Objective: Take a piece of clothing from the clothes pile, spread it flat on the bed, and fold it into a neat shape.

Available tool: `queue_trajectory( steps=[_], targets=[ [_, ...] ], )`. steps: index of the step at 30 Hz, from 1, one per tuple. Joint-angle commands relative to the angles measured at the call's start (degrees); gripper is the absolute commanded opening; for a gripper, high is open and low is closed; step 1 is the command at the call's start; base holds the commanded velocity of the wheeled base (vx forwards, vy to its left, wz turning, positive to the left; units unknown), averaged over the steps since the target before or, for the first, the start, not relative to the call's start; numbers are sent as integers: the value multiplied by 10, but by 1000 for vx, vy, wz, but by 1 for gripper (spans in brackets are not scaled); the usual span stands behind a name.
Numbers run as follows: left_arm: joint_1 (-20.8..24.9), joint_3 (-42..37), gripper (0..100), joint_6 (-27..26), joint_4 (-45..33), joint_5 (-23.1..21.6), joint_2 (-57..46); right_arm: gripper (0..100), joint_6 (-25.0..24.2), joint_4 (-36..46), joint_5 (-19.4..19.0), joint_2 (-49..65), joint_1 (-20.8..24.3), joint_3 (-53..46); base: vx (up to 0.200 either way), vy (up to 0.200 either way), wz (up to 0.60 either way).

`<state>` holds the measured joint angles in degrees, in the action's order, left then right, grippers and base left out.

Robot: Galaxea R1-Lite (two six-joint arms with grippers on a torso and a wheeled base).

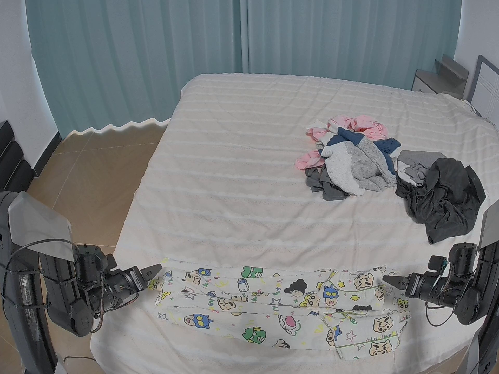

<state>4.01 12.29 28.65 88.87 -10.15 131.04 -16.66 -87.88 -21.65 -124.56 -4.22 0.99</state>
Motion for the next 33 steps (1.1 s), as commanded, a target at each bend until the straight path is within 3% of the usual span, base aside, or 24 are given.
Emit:
queue_trajectory(
  steps=[1, 2, 3, 5, 7, 10, 15, 19, 33],
  targets=[
    [-5, -40, 100, 93, 11, 2, -29, 100, -37, 0, 2, 49, -4, -10, 0, 0, 0],
    [-5, -40, 100, 93, 11, 2, -29, 100, -37, 0, 2, 49, -4, -10, 0, 0, 0],
    [-16, -36, 100, 147, 11, 6, -31, 100, -46, 0, 4, 56, 9, -10, 0, 0, 0],
    [-40, -35, 100, 181, 11, -1, -32, 100, -47, 0, 8, 57, 19, -10, 0, 0, 0],
    [-44, -33, 100, 193, 11, -3, -32, 100, -48, -1, 11, 57, 25, -8, 0, 0, 0],
    [-53, -38, 100, 238, 11, -74, -32, 100, -51, 0, 32, 52, 57, 8, 0, 0, 0],
    [-81, -55, 100, 236, 11, -221, -25, 100, -83, 0, 71, 45, 107, 47, 0, 0, 0],
    [-98, -50, 100, 237, 11, -232, -25, 100, -90, 0, 101, 4, 122, 81, 0, 0, 0],
    [-98, -50, 100, 206, 11, -230, -10, 100, -121, 0, 128, -40, 157, 112, 0, 0, 0]
  ],
)
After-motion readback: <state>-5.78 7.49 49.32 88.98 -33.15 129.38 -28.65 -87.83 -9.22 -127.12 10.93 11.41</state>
